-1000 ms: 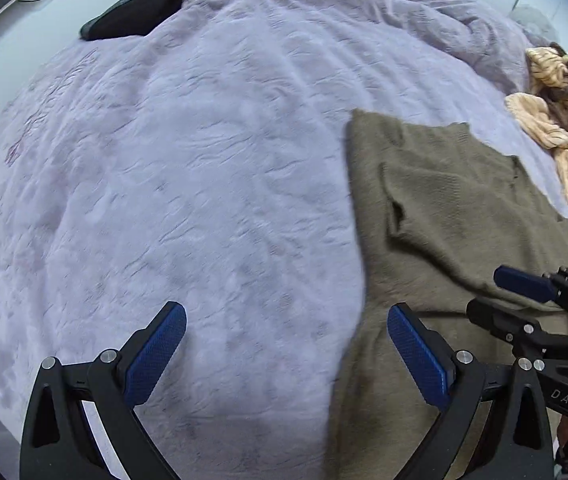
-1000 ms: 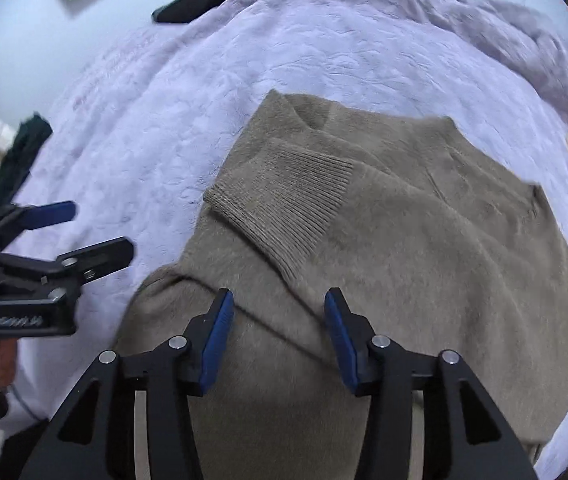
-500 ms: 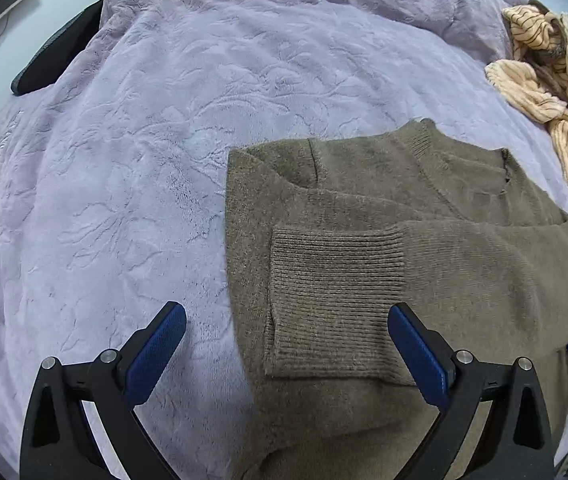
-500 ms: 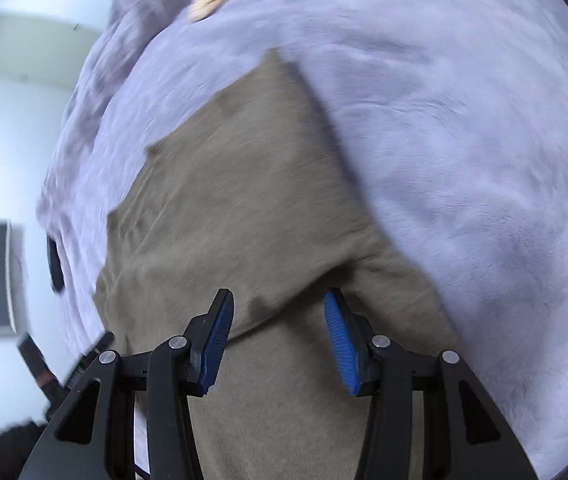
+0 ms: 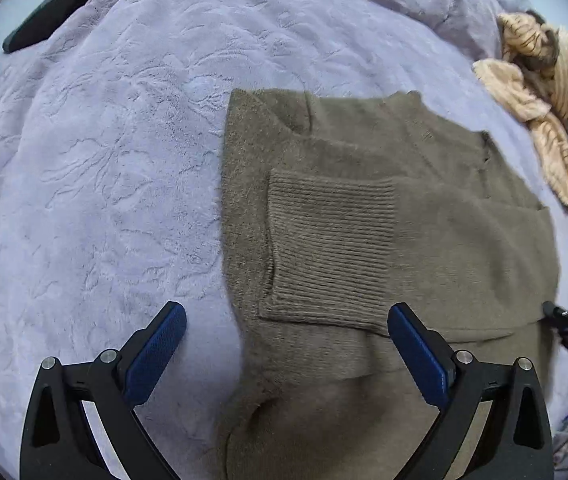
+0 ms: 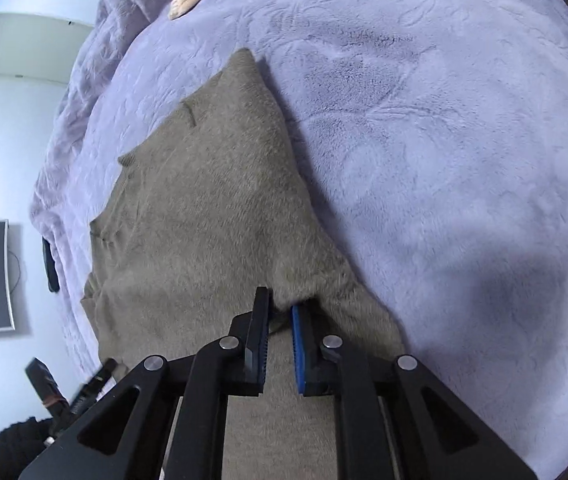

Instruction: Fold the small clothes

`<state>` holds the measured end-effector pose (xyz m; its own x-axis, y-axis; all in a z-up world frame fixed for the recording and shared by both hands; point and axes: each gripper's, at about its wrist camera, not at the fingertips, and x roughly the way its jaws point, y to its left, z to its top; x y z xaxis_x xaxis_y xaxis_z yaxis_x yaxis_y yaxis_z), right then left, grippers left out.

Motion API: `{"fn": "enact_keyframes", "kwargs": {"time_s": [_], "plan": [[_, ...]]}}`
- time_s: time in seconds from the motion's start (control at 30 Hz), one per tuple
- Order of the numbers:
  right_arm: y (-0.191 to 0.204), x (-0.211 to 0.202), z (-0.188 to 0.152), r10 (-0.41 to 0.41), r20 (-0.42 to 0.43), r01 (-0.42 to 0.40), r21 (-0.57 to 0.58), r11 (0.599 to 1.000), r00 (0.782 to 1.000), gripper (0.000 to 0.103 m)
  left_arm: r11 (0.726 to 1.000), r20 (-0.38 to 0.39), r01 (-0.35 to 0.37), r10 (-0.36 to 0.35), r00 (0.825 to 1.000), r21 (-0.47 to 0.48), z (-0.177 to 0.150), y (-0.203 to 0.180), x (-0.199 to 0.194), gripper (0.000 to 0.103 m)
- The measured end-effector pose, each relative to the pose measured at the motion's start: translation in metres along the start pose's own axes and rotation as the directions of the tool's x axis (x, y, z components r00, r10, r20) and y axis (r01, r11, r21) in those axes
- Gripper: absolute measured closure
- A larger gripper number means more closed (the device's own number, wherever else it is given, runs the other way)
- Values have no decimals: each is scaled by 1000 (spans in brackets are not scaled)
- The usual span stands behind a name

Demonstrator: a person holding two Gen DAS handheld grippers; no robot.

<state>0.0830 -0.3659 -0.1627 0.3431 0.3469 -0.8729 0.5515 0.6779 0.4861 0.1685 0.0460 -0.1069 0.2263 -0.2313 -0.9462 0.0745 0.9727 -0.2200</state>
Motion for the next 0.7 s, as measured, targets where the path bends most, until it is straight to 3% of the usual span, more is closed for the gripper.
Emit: {"fn": "enact_keyframes", "kwargs": {"time_s": [0.07,0.2,0.23,0.27,0.5,0.57,0.6,0.7], "plan": [[7,-3,-8,-19,-8,19,-44,999,1000,91,996,-7,91,-91,996,-3,2,4,-8,2],[27,-1,-34,-72,-21,67,-163,984,997,91,992,-24,112,-111,993,55,6,-1,-8,2],[27,-2,-38,-82,-27,76,-179,981,996,91,991,-30,118,-116,993,57,8,-4,-5,8],[29,-1,-44,-91,-32,83,-194,977,995,91,991,-39,126,-124,991,54,9,-6,-2,22],[43,6,-59,-63,-62,48,-213,976,996,91,996,-36,91,-90,995,26,11,-5,6,39],[48,7,-60,-66,-66,49,-234,971,996,91,998,-34,53,-52,998,39,9,0,5,68],[50,7,-62,-73,-69,54,-246,968,995,91,999,-36,28,-27,999,43,9,2,7,74],[52,9,-66,-87,-85,63,-260,964,993,91,999,-32,26,-26,999,23,5,10,9,76]]}}
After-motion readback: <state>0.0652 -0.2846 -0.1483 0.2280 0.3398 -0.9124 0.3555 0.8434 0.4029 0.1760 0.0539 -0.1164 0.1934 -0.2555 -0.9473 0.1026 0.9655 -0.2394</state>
